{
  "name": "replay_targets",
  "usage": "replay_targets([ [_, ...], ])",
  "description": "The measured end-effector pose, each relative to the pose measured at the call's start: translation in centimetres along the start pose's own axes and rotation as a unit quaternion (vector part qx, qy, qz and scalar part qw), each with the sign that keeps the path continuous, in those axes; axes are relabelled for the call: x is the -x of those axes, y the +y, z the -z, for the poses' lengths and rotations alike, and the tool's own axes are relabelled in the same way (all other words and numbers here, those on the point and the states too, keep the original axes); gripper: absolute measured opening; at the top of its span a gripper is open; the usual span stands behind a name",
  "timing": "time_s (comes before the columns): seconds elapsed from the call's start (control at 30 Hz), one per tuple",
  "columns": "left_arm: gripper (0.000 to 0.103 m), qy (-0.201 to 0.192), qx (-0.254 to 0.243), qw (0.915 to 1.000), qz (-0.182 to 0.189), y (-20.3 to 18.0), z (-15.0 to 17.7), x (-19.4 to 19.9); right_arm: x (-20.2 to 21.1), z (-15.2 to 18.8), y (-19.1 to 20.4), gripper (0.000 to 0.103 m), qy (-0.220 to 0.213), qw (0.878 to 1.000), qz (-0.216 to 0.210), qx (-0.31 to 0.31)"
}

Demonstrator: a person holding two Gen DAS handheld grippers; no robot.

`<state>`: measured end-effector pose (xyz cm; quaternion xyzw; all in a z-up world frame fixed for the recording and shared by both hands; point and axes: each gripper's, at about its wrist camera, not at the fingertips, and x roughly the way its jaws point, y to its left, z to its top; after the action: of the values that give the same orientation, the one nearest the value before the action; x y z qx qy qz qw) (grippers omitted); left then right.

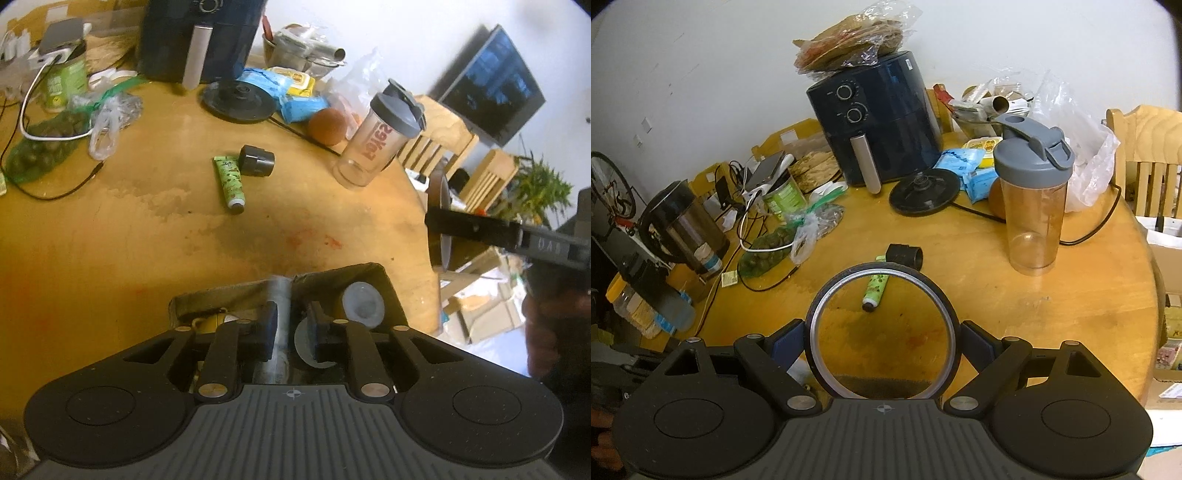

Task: Organize objects
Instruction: 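Lower the silver strip into the cardboard box and open the left tool, then lower the tape ring into the cardboard box and open the right tool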

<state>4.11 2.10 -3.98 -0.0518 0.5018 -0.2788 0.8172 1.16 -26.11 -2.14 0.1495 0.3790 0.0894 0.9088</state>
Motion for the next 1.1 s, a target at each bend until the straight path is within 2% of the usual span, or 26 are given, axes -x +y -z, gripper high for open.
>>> replay_targets([
  [0.1,0.042,-0.011,0.005,0.9999,-0.01,0.2,0.2,0.7,0.1,0.6,0.5,0.09,0.007,1.0,-0.003,0.004],
  [0.2,0.05,-0.02,0.009,0.9995,-0.023,0.5,0.2,1.3,0.0,1.3,1.2,0.09,0.016,1.0,-0.007,0.008],
  [0.6,0.055,-0.021,0.025,0.9952,-0.093,1.3,0.3,2.7,-0.8,2.1,4.2,0.09,0.049,0.997,-0.035,0.044],
  [1.03,0.056,-0.026,0.055,0.9905,-0.124,2.5,0.7,3.6,-1.9,2.0,5.9,0.09,0.085,0.992,-0.055,0.071],
  [1.07,0.056,-0.025,0.057,0.9902,-0.125,2.6,0.8,3.6,-2.1,2.1,5.9,0.092,0.088,0.992,-0.053,0.075],
  [1.1,0.056,-0.025,0.058,0.99,-0.126,2.6,0.8,3.6,-2.3,2.2,6.1,0.101,0.091,0.992,-0.046,0.081],
])
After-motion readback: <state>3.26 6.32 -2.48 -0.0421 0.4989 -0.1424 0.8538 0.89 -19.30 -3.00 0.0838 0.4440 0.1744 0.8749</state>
